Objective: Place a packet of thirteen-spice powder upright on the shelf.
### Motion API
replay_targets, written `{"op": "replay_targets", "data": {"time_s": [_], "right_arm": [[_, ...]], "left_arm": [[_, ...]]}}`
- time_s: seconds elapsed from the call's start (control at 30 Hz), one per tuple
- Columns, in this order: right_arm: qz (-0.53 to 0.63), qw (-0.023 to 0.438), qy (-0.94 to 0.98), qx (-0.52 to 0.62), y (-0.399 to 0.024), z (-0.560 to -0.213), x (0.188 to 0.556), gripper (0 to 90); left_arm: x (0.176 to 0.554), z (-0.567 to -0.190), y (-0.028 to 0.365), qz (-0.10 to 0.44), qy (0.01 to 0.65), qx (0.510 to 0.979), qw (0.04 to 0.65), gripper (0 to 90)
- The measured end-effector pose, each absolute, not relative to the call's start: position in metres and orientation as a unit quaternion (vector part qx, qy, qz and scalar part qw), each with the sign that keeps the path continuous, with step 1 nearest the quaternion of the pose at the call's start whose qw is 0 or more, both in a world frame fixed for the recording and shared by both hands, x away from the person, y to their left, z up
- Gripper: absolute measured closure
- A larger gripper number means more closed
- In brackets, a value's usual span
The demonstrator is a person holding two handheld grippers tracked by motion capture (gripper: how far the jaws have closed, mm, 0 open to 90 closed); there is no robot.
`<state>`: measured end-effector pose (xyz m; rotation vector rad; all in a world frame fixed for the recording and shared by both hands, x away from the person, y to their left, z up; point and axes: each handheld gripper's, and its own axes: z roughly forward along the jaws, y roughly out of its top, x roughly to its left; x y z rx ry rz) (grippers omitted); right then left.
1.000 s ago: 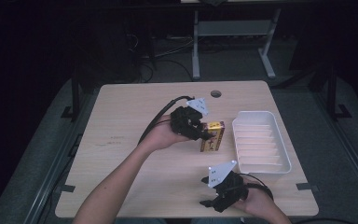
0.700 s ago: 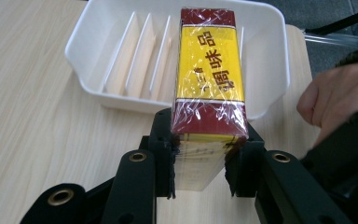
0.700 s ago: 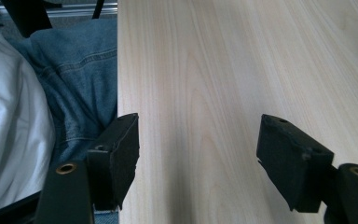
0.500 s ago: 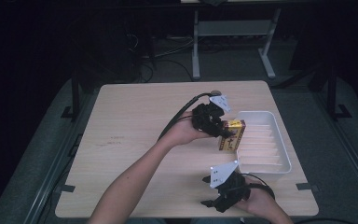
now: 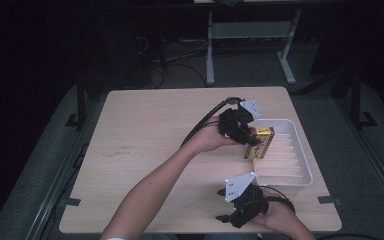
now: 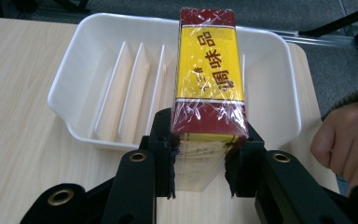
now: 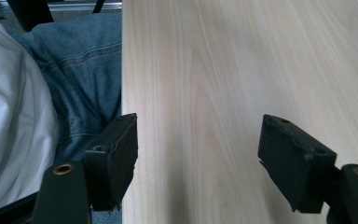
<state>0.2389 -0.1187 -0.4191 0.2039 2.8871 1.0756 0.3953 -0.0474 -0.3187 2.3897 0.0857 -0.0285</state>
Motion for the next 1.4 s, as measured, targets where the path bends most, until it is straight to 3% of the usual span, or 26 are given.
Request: {"op": "replay_targets", "data": {"time_s": [0.63, 1.03, 1.4], "right_arm": [[0.344, 0.016, 0.936, 0.066, -0.118, -0.422, 0.238, 27.8], [0.342, 0.012, 0.937, 0.063, -0.117, -0.423, 0.239, 27.8], [0.343, 0.009, 0.937, 0.063, -0.118, -0.423, 0.239, 27.8]], "left_arm": [[0.401, -0.328, -0.087, -0.021, 0.023, 0.928, 0.370, 67.4], [0.410, -0.335, -0.091, -0.041, 0.038, 0.923, 0.380, 67.4], [0.407, -0.336, -0.100, -0.023, 0.031, 0.920, 0.391, 67.4]]}}
